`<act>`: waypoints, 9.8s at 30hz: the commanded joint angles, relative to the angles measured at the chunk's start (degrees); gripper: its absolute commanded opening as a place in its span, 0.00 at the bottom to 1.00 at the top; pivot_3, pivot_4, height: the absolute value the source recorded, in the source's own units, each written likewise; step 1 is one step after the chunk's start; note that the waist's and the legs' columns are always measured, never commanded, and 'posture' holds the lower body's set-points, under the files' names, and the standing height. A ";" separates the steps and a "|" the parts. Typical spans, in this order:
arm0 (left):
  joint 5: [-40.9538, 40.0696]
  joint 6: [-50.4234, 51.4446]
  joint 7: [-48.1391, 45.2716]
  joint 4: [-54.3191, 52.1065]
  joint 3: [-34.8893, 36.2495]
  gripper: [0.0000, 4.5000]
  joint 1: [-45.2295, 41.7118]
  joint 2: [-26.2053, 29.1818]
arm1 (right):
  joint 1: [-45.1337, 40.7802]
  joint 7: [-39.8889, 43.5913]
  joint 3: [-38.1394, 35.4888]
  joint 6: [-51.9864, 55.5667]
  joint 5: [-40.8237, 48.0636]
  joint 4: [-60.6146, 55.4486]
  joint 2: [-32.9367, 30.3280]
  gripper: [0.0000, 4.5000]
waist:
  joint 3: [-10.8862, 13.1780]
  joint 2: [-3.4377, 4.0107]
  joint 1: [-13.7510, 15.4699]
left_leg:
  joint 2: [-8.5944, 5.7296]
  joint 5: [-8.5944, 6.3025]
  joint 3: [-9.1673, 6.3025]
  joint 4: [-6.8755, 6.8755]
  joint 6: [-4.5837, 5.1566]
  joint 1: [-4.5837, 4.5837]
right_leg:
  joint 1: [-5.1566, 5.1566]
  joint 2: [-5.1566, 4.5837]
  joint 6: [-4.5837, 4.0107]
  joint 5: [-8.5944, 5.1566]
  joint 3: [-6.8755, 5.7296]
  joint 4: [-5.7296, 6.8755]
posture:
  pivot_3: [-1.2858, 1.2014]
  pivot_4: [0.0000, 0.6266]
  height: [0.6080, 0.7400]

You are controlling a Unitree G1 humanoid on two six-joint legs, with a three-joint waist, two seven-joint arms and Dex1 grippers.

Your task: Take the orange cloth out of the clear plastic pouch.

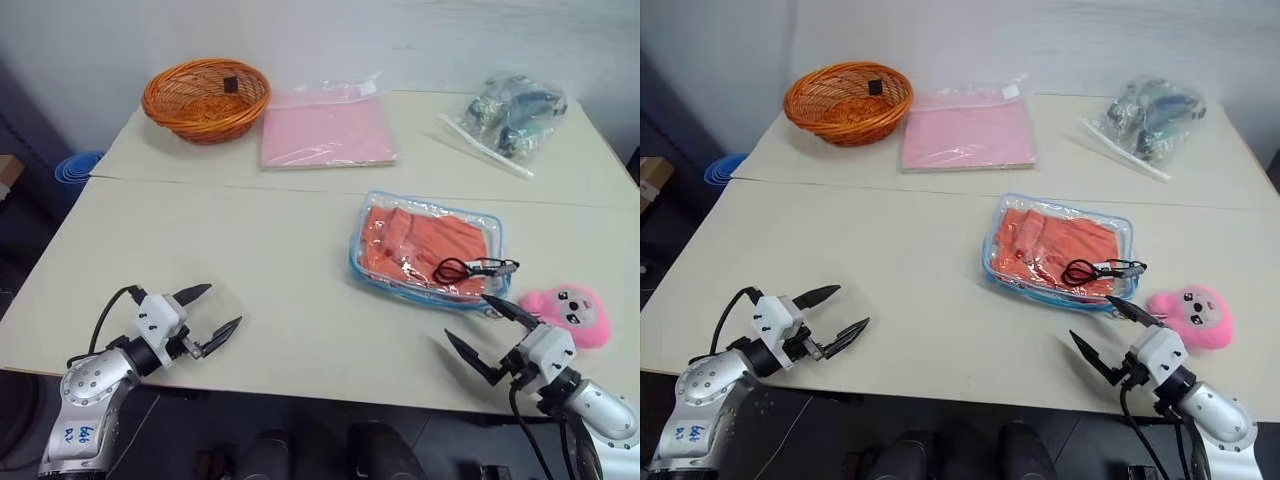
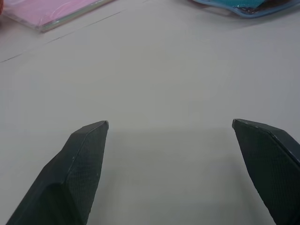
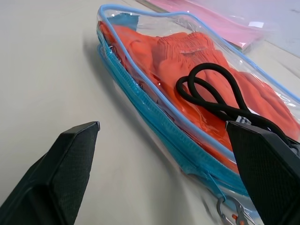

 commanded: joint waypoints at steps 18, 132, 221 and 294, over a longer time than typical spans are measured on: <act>-6.14 10.51 -4.11 -5.00 0.88 0.99 -1.70 2.87 | 1.52 1.04 -0.95 -0.20 3.31 -2.67 -0.40 1.00 | 0.00 0.00 0.09 | 0.00 0.00 0.00 0.01 0.01 0.00 | -0.01 -0.01 0.00 0.00 0.01 0.05 | 0.52 0.24 1.00; 18.17 -18.63 -20.79 46.14 -31.62 1.00 -60.77 -17.27 | 11.35 9.20 -14.97 16.57 9.60 -18.64 -3.27 0.99 | 0.30 0.11 0.30 | 0.12 -0.01 0.49 0.50 0.14 -0.19 | -0.20 0.44 0.17 0.20 0.27 0.16 | 0.52 0.24 1.00; -6.37 15.47 -26.56 -2.64 -16.36 1.00 -18.94 6.65 | -3.55 21.91 -4.64 42.21 13.47 -21.85 -22.25 0.01 | 0.32 0.11 0.31 | 0.33 0.01 0.19 0.53 0.03 -0.19 | -0.18 0.39 -0.06 0.17 0.16 0.21 | 0.52 0.24 1.00; -9.83 14.66 -26.67 -6.55 -12.58 1.00 -16.07 5.79 | -41.74 20.09 14.77 -15.18 -16.82 26.24 -15.90 0.99 | 0.42 0.23 -0.30 | 0.35 0.06 0.29 0.53 -0.07 -0.27 | -0.44 0.43 -0.08 0.16 0.17 0.39 | 0.52 0.24 1.00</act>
